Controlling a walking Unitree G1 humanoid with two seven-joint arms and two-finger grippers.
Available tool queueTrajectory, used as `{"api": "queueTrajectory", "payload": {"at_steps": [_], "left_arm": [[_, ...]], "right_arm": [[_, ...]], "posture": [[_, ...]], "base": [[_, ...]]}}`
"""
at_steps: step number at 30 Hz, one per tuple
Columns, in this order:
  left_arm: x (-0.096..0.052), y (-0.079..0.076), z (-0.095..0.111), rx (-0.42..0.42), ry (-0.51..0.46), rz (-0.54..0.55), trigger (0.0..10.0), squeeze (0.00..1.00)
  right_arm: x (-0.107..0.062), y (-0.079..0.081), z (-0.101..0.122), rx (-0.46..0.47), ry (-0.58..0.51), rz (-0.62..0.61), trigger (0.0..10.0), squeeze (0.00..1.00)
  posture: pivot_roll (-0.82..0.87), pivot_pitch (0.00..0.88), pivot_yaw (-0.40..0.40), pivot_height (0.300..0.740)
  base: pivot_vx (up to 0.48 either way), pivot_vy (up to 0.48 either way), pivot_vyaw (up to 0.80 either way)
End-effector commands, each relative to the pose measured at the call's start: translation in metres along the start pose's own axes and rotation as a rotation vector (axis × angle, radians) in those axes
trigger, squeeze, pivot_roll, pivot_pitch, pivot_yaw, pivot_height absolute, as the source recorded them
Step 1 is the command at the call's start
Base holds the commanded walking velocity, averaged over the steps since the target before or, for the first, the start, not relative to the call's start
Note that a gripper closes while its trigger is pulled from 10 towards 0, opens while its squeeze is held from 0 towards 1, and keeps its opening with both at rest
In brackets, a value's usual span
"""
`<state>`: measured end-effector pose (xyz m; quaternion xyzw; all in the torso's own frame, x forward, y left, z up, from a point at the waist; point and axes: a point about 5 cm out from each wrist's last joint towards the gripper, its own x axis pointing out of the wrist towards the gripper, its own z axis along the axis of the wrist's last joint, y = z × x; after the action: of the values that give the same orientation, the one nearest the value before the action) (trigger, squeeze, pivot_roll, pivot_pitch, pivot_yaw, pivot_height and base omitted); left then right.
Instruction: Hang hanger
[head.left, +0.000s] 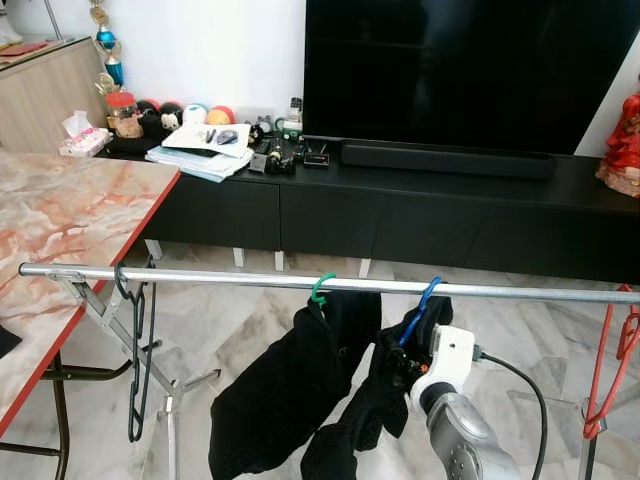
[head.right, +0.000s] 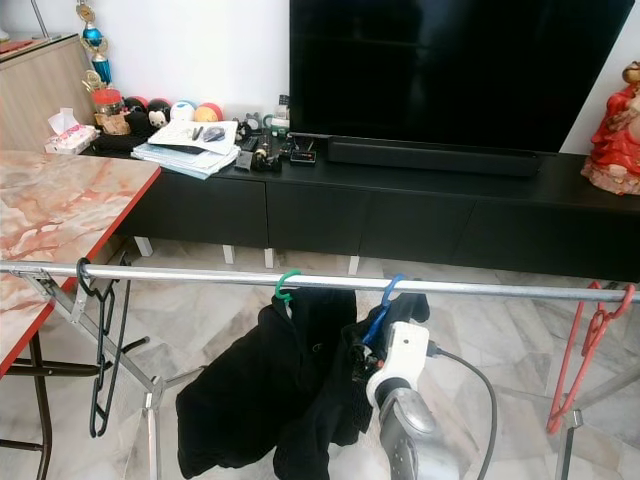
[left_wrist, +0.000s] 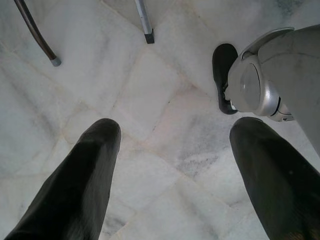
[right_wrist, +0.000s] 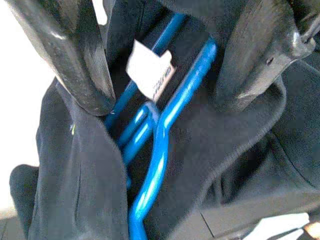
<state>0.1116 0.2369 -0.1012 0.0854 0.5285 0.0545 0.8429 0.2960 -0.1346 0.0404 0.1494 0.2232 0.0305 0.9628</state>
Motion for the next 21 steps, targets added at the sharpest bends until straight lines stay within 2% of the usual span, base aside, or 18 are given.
{"api": "queueTrajectory", "payload": {"at_steps": [1,10,15,21], "left_arm": [[0.0,-0.001,-0.003,0.013,0.014,-0.008,10.0,0.0],[0.0,-0.001,-0.002,0.013,0.012,-0.009,10.0,0.0],[0.0,-0.001,-0.002,0.012,0.012,-0.008,10.0,0.0],[0.0,-0.001,-0.002,0.015,0.011,-0.011,10.0,0.0]], "right_arm": [[0.003,0.001,-0.001,-0.002,0.005,-0.011,10.0,0.0],[0.01,-0.009,0.001,0.004,-0.001,-0.137,10.0,0.0],[0.011,-0.013,0.002,0.01,-0.008,-0.156,10.0,0.0],[0.013,-0.02,0.012,0.032,-0.087,-0.217,10.0,0.0]], "posture": [[0.15,0.004,-0.011,0.74],[0.15,0.005,-0.01,0.74],[0.15,0.005,-0.01,0.74],[0.15,0.001,-0.009,0.74]], "base": [[0.0,0.0,0.0],[0.0,0.0,0.0],[0.0,0.0,0.0],[0.0,0.0,0.0]]}}
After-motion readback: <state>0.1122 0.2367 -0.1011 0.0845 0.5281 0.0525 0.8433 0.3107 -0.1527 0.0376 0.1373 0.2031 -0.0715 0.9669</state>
